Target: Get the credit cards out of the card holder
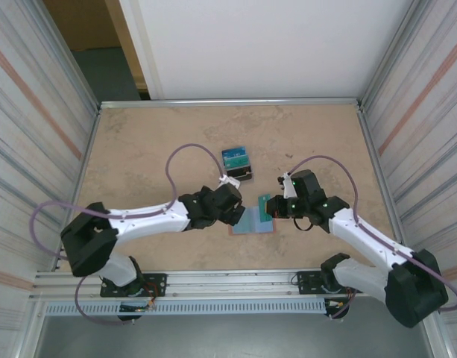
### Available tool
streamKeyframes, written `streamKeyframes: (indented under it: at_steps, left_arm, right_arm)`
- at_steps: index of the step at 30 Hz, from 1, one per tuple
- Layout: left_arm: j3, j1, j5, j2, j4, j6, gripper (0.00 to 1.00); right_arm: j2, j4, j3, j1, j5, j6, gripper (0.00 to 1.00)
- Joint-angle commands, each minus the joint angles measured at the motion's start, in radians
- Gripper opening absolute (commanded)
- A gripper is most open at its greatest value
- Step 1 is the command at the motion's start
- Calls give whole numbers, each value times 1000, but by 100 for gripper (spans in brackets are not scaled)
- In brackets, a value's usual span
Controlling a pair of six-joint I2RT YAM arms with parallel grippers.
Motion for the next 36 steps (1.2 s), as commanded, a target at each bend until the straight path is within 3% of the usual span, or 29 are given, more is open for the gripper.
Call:
streamKeyframes:
  at_steps: [1, 9, 14, 21, 27, 34, 36]
  left_arm:
    - [-32, 17, -54, -113, 1, 39, 99]
    - [-116, 32, 86, -371, 179, 250, 99]
    - [-114, 62, 343, -469, 215, 392, 97]
    - [-59, 86, 680, -507, 137, 567, 94]
    - [12, 127, 864, -476, 12, 669, 88]
    - [100, 128, 977, -407, -144, 759, 71]
    - [115, 127, 999, -389, -174, 775, 59]
  right_arm:
    - [-100, -48, 37, 7, -11, -95, 0]
    - [-259, -67, 98, 49, -111, -268, 0]
    - [-274, -79, 141, 76, -167, -342, 0]
    - [-206, -105, 203, 138, -226, -423, 0]
    - [-140, -173, 277, 226, -224, -511, 0]
    - [-51, -247, 355, 275, -218, -579, 0]
    - [-32, -257, 374, 282, -220, -595, 0]
